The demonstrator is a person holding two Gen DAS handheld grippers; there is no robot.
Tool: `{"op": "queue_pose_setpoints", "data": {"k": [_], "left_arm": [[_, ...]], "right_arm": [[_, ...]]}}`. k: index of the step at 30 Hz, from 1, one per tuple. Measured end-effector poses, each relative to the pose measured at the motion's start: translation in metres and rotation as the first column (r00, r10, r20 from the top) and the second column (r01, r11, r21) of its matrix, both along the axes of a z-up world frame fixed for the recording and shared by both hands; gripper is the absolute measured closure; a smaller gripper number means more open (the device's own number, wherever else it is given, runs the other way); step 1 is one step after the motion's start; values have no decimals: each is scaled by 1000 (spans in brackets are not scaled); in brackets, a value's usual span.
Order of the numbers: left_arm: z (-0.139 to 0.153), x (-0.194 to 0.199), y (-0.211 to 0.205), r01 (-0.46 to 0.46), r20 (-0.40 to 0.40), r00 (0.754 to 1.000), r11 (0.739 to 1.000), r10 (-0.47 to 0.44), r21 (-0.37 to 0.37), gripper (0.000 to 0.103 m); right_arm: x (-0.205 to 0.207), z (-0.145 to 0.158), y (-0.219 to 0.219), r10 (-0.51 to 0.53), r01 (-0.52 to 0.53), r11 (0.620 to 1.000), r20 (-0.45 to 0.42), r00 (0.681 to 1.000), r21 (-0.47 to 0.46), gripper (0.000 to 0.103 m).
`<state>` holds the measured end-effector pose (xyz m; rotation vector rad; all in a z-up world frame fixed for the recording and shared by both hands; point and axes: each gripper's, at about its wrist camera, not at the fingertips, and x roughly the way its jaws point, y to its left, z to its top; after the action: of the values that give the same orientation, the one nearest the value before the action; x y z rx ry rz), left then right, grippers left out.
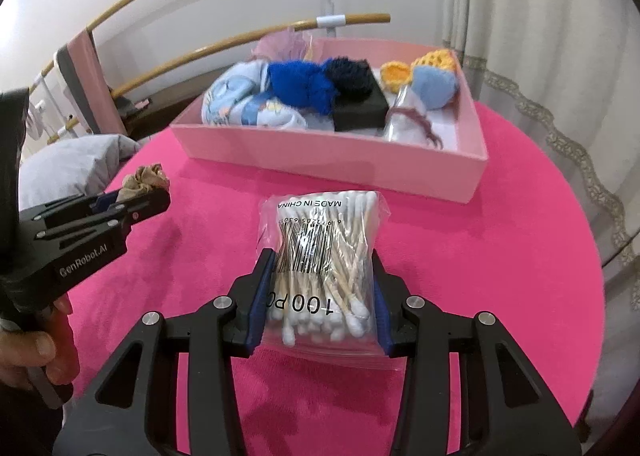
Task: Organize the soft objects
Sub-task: 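Carry the beige scrunchie and swab bag into the pink box and release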
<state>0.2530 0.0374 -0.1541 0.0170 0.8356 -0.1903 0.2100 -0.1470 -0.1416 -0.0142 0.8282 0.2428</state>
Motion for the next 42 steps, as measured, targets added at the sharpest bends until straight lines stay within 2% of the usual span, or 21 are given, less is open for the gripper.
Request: {"op": "queue_pose_setpoints", "data": {"k": [8,16,27,34,42], "left_arm": [[32,-29,0,0,35,999,1000,1,-9,84],[70,-55,2,-7,80,997,999,11,-48,84],[101,-71,-7,16,118,993,999,-10,-51,84],[120,-59,-16,18,160,987,999,-10,-45,83],[148,-22,-25,5,209,978,1000,-1,-20,82]], "right_arm": [[-13,34,-7,1,-3,1000,57,998,29,63],[-25,64,-21,-17,11,998,116,993,56,63],[-28,88,-31,-26,17,999,164,986,52,63],[-13,107,-37,-28,15,998,194,981,67,63],[43,133,-37,-28,17,998,196,980,57,63]]}}
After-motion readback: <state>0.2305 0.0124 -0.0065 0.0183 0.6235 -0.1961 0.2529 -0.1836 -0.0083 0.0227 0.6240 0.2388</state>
